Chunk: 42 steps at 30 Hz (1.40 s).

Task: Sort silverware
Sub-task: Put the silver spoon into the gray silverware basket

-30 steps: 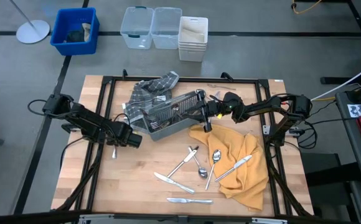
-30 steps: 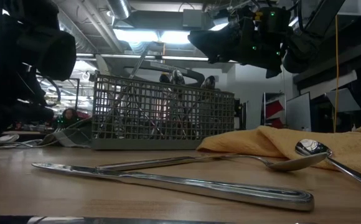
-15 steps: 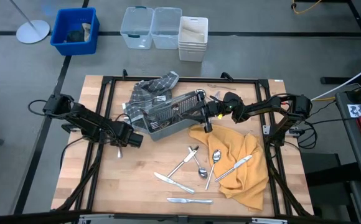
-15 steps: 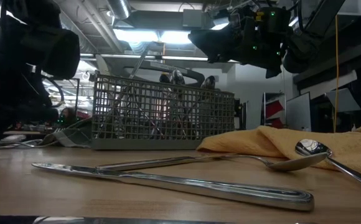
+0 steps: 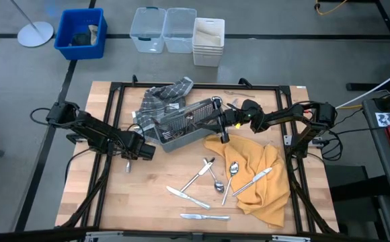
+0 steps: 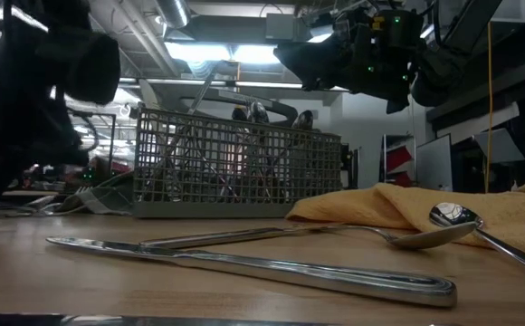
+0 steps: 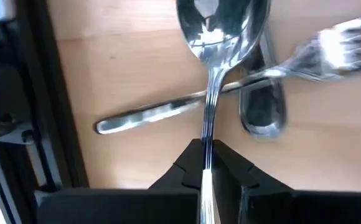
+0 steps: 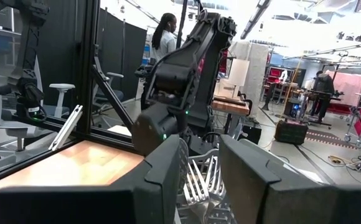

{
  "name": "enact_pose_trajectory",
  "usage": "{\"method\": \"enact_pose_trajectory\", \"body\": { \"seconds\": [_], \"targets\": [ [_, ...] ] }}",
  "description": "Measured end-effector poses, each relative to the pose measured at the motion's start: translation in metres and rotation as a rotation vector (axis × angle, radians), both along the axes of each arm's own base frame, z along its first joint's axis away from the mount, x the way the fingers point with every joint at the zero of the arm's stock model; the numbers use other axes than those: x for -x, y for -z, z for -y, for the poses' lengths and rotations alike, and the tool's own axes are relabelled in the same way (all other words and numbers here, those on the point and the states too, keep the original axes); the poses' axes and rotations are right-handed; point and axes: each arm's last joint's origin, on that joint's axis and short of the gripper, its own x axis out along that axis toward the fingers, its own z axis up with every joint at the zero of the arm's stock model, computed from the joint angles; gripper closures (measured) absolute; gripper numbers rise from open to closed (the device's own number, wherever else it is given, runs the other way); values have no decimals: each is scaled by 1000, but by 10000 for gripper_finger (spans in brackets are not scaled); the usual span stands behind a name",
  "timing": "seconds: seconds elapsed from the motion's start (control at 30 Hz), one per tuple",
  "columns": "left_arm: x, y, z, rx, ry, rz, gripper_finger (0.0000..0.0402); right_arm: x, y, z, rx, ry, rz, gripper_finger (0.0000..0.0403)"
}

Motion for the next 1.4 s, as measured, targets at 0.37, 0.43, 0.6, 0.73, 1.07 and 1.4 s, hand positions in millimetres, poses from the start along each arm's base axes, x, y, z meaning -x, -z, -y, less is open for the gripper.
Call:
{"method": "enact_pose_trajectory", "body": {
  "seconds": [0.37,0.43,0.6,0.73,1.07,1.4],
  "targets": [
    [2,-28,-2,-14,58,123,397,2,-4,3,-4,43,10,288],
    [3,-34,-2,-5,83,157,398,4,-9,5,-2,55,22,288],
    [9,-52,0,16,145,259,397,15,-22,13,-13,100,-9,288],
    [18,-64,3,29,180,345,398,24,-28,23,-39,159,-74,288],
    [40,-89,7,-60,263,570,398,56,-48,41,-90,331,-179,288],
    [35,-115,11,-326,410,929,398,90,-48,56,-175,630,-378,288]
  ]
}}
